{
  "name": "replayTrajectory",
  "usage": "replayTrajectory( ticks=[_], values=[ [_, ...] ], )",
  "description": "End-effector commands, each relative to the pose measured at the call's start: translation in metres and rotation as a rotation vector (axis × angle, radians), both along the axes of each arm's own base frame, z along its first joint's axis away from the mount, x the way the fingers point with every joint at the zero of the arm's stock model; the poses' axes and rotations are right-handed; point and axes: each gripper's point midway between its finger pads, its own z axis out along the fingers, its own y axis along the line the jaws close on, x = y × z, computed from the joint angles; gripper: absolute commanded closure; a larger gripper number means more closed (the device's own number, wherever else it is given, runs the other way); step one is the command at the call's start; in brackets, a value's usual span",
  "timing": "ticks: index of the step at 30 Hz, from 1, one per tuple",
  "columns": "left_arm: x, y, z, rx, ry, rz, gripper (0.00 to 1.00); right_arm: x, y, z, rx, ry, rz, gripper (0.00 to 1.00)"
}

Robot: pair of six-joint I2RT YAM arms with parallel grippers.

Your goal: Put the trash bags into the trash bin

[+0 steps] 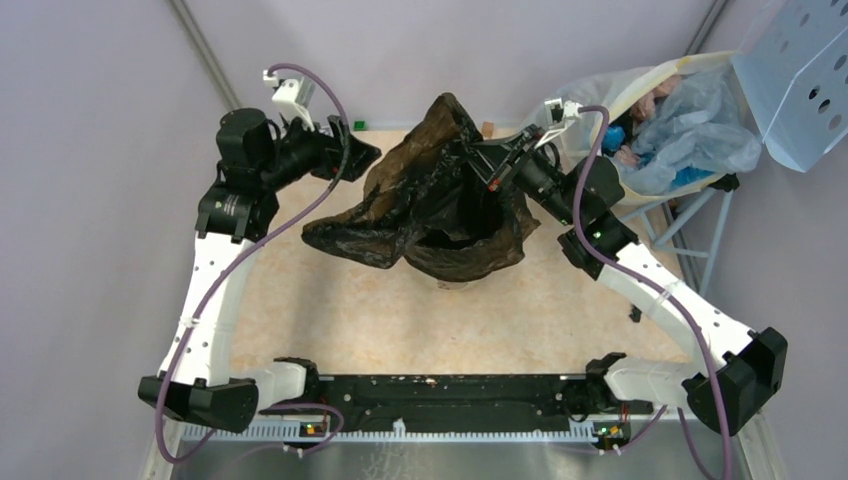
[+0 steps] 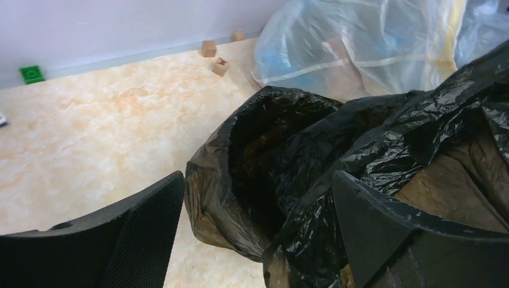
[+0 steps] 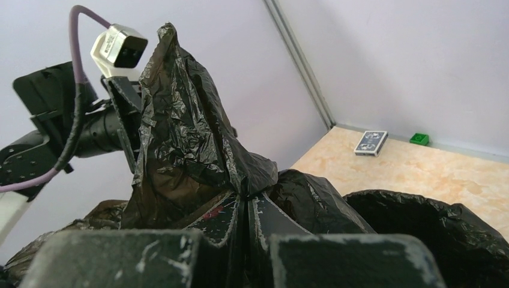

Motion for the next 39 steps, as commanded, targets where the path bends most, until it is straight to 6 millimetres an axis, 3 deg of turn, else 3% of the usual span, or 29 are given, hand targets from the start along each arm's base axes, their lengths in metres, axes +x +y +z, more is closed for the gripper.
replayTrajectory(
  ticks=[1,7,15,18,19,21,22,24,26,27,30,32,35,39],
  values=[
    [-0.005,-0.013,0.018,-0.005,-0.160,-0.114,0.03,-0.009,0.000,0.027,0.023,-0.103,0.052,1.00],
    [-0.011,-0.031,0.000,-0.018,-0.137,-0.264,0.14,-0.007,-0.001,0.027,0.017,-0.102,0.055,1.00],
    [-0.031,-0.043,-0.002,-0.056,-0.172,-0.382,0.15,0.003,0.000,0.020,0.006,-0.086,0.047,1.00],
    [-0.025,-0.044,-0.012,-0.067,-0.137,-0.377,0.29,0.006,-0.001,0.021,0.001,-0.084,0.043,1.00],
    [-0.023,-0.045,-0.015,-0.071,-0.123,-0.376,0.38,0.008,-0.001,0.022,-0.006,-0.084,0.040,1.00],
    [-0.019,-0.047,-0.018,-0.099,-0.085,-0.374,0.64,0.011,-0.002,0.024,-0.029,-0.080,0.028,1.00],
    [-0.019,-0.049,-0.016,-0.118,-0.086,-0.386,0.75,0.013,-0.004,0.026,-0.044,-0.080,0.011,0.96],
    [-0.018,-0.052,-0.013,-0.155,-0.071,-0.394,0.94,0.019,-0.008,0.027,-0.082,-0.065,-0.034,0.75],
    [-0.013,-0.052,-0.009,-0.176,-0.052,-0.371,1.00,0.026,-0.016,0.027,-0.138,-0.027,-0.092,0.46],
    [-0.008,-0.050,-0.007,-0.182,-0.041,-0.345,1.00,0.029,-0.022,0.030,-0.157,-0.009,-0.127,0.38],
    [0.007,-0.046,-0.002,-0.201,-0.003,-0.265,1.00,0.029,-0.039,0.031,-0.237,0.062,-0.201,0.30],
    [0.013,-0.047,0.003,-0.223,0.016,-0.248,1.00,0.023,-0.049,0.042,-0.250,0.085,-0.230,0.29],
    [0.021,-0.050,0.008,-0.251,0.029,-0.225,1.00,0.016,-0.064,0.042,-0.267,0.177,-0.277,0.28],
    [0.024,-0.058,0.019,-0.254,0.005,-0.198,1.00,-0.002,-0.065,0.034,-0.280,0.313,-0.253,0.27]
  ],
)
